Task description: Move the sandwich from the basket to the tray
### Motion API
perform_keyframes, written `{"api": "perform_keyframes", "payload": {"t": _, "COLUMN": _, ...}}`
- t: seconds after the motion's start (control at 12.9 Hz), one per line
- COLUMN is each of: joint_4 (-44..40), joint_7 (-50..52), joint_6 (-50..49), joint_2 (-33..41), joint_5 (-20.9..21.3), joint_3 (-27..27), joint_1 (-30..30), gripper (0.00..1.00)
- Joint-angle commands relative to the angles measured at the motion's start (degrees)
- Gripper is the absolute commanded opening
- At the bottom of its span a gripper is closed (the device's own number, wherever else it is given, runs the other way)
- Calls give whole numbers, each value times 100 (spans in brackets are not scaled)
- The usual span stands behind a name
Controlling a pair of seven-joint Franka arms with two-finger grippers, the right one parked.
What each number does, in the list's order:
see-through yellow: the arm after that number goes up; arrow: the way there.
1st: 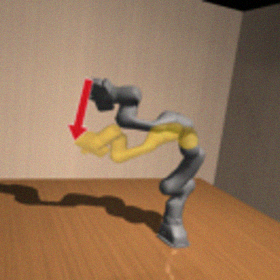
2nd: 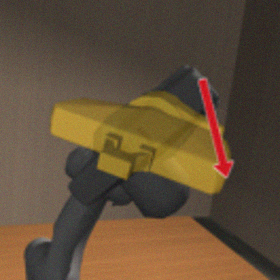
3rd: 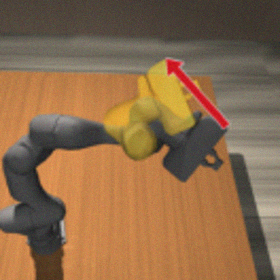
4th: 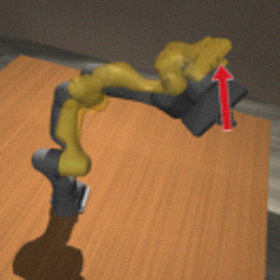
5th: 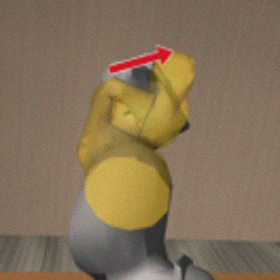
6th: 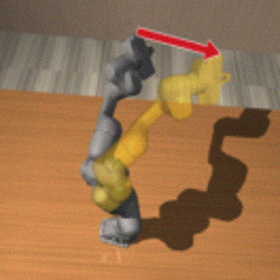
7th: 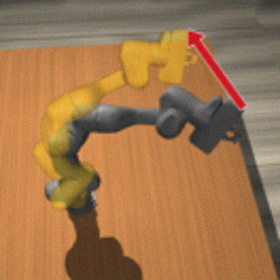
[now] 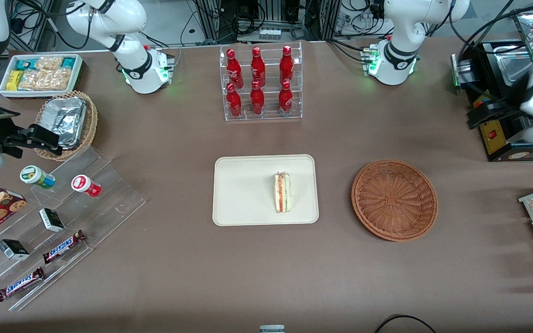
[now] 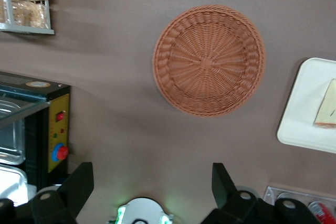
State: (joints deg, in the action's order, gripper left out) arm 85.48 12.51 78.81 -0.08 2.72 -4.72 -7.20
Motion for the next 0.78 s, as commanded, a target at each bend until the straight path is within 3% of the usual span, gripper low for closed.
{"api": "perform_keyframes", "payload": {"t": 0.0, "joint_4": 258, "joint_7": -441, "joint_6": -23, "joint_2": 298, "joint_5": -70, "joint_3": 86, "joint_1": 167, "gripper": 99}}
{"api": "perform_keyframes", "payload": {"t": 0.16, "joint_4": 477, "joint_7": -651, "joint_6": 3, "joint_2": 491, "joint_5": -44, "joint_3": 86, "joint_1": 245, "gripper": 99}}
{"api": "perform_keyframes", "payload": {"t": 0.31, "joint_4": 610, "joint_7": -1388, "joint_6": 29, "joint_2": 597, "joint_5": -78, "joint_3": 103, "joint_1": 701, "gripper": 99}}
{"api": "perform_keyframes", "payload": {"t": 0.7, "joint_4": 461, "joint_7": -1051, "joint_6": 56, "joint_2": 465, "joint_5": -227, "joint_3": 286, "joint_1": 694, "gripper": 99}}
